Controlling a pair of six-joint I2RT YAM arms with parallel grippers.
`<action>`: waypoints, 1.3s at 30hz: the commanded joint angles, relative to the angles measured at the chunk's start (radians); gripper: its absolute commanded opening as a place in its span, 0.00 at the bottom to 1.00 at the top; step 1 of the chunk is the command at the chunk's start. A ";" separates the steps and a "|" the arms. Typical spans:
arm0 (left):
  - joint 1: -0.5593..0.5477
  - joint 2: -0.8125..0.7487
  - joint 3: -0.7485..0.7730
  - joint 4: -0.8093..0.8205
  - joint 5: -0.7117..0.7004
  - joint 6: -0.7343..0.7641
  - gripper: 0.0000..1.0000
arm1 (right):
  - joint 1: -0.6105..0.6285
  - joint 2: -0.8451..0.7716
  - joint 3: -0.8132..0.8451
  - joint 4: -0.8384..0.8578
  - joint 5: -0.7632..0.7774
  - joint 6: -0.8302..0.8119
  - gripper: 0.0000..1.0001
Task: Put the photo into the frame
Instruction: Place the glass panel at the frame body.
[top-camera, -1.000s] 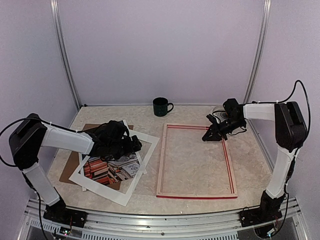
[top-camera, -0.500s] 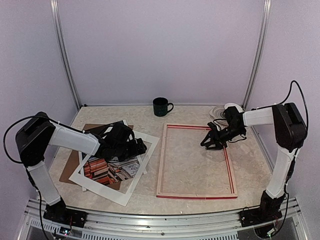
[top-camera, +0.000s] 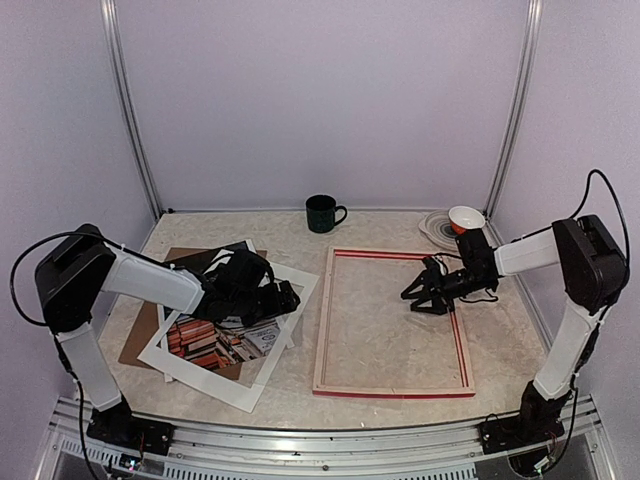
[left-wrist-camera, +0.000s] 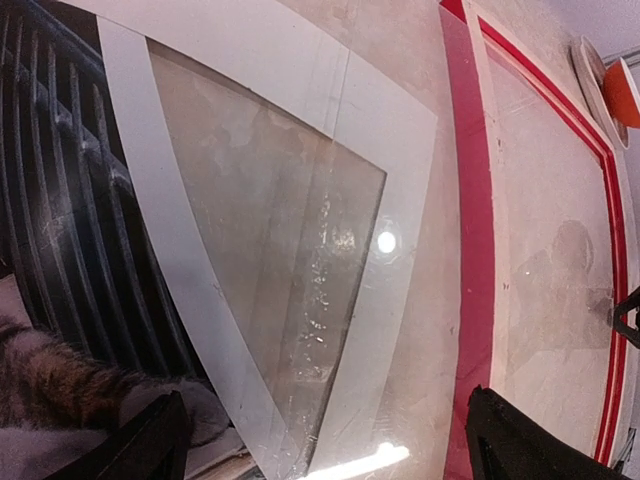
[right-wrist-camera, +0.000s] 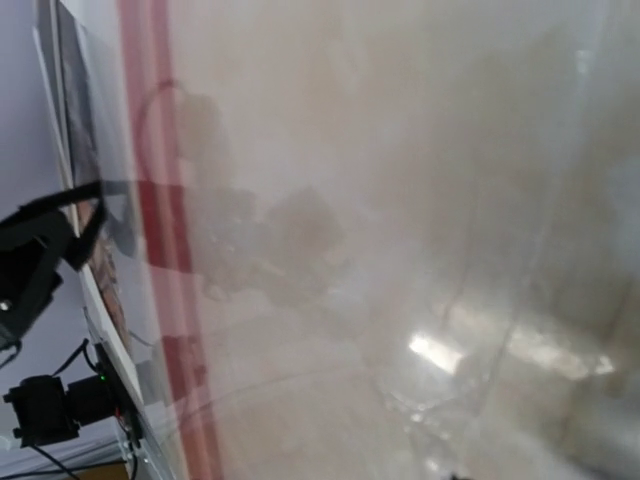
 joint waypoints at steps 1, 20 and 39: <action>-0.007 0.020 0.023 0.012 0.012 -0.005 0.95 | -0.009 -0.049 -0.020 0.071 0.011 0.057 0.52; -0.008 0.016 0.014 0.026 0.029 -0.011 0.89 | 0.015 -0.103 -0.171 0.162 0.088 0.133 0.55; -0.008 -0.013 -0.010 0.050 0.038 -0.014 0.84 | 0.136 -0.114 -0.310 0.450 0.113 0.413 0.55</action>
